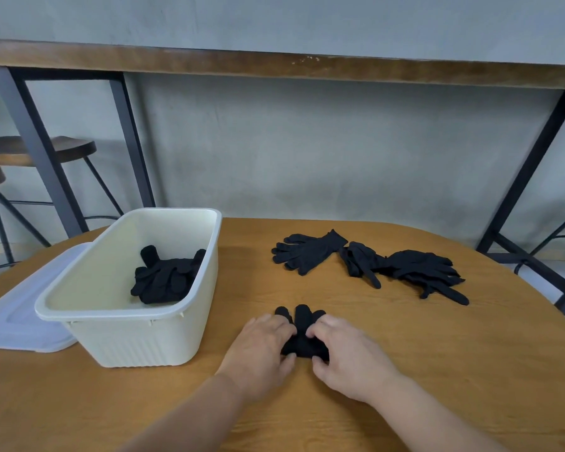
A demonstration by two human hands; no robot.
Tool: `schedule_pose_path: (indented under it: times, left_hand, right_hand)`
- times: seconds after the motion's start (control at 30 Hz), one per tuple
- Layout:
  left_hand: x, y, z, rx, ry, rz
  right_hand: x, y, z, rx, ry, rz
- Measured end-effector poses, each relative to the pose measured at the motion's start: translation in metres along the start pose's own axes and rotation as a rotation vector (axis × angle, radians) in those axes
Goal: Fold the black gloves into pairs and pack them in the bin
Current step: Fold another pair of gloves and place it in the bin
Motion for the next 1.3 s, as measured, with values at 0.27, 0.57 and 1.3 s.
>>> schedule_pose_path:
  times: [0.27,0.57,1.3]
  left_hand:
    - [-0.035,0.003,0.016,-0.031,-0.375,-0.365]
    - [-0.023,-0.007,0.034,0.134,-0.127,-0.045]
    - [-0.007,0.008,0.021,-0.215,-0.121,0.215]
  right_hand:
    - [0.04,0.012,0.018,-0.107,0.313,0.46]
    - [0.044,0.008,0.039,0.111,0.199,0.202]
    - [0.006,0.004,0.035,-0.187,-0.052,-0.143]
Point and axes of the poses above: each hand's wrist, its own z-axis towards the middle knuckle, its own y-axis out of the palm, x = y × z, the point moved 10 cm from there along z, towards the middle knuckle, and after that the axes turned 10 degrees about -z, right-handed, at the moved point
